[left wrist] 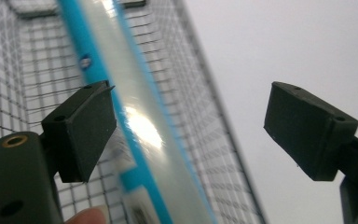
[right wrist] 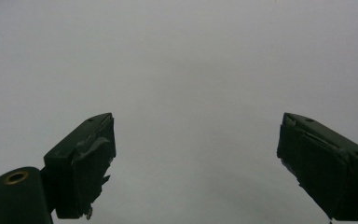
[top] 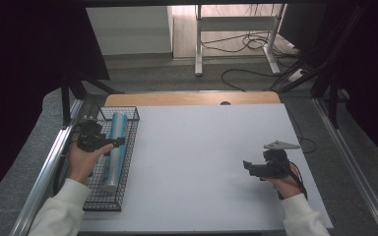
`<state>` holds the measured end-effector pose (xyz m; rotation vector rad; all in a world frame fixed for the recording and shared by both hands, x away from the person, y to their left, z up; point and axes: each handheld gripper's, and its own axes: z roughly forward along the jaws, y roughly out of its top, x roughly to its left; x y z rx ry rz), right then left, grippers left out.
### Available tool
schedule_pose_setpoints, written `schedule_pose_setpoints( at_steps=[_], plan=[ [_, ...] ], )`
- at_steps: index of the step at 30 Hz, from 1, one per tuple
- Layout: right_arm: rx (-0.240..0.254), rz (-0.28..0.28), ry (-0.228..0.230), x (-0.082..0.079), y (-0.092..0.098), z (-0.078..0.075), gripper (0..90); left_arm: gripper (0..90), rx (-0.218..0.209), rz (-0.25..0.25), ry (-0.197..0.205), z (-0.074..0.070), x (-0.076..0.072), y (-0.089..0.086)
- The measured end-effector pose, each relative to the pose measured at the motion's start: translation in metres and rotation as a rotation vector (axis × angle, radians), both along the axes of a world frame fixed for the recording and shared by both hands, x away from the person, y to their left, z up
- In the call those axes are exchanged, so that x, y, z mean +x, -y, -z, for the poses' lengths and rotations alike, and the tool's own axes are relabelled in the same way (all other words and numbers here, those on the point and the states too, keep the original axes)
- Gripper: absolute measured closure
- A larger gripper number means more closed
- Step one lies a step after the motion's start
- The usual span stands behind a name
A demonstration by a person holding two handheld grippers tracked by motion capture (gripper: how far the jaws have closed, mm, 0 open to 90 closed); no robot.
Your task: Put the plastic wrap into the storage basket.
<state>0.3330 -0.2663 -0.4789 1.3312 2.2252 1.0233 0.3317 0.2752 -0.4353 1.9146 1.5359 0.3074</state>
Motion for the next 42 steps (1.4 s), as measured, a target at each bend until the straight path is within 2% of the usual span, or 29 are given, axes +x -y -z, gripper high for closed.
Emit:
schedule_pose_setpoints(
  at_steps=[4, 7, 9, 13, 17, 25, 30, 34, 42],
  plan=[
    [-0.012, -0.018, 0.008, -0.003, -0.002, -0.001, 11.4, 17.6, 0.046, 0.076, 0.081, -0.012, -0.033, 0.015],
    [-0.022, -0.034, 0.010, -0.005, -0.004, -0.001, 11.2, 18.0, 0.043, 0.155, 0.104, -0.015, -0.054, 0.033],
    [-0.026, -0.050, 0.014, -0.008, -0.005, -0.001, 11.1, 18.1, 0.039, 0.187, 0.116, -0.015, -0.064, 0.043],
    [-0.031, -0.059, 0.015, -0.012, -0.002, 0.000, 11.1, 18.1, 0.015, 0.256, 0.138, -0.012, -0.076, 0.067],
    [-0.032, -0.062, 0.014, -0.015, 0.001, 0.000, 11.1, 18.0, 0.005, 0.297, 0.144, -0.005, -0.077, 0.086],
    [-0.049, -0.076, 0.032, -0.020, 0.009, 0.002, 11.0, 18.0, 0.018, 0.311, 0.137, 0.009, -0.069, 0.107],
    [-0.054, -0.087, 0.036, -0.022, 0.008, 0.002, 10.8, 17.9, 0.002, 0.307, 0.146, 0.010, -0.069, 0.108],
    [-0.069, -0.102, 0.043, -0.023, 0.005, 0.002, 10.6, 17.7, 0.022, 0.304, 0.146, 0.012, -0.068, 0.108],
    [-0.091, -0.112, 0.061, -0.024, 0.004, 0.001, 9.8, 17.4, 0.011, 0.297, 0.152, 0.014, -0.066, 0.108]
  ],
)
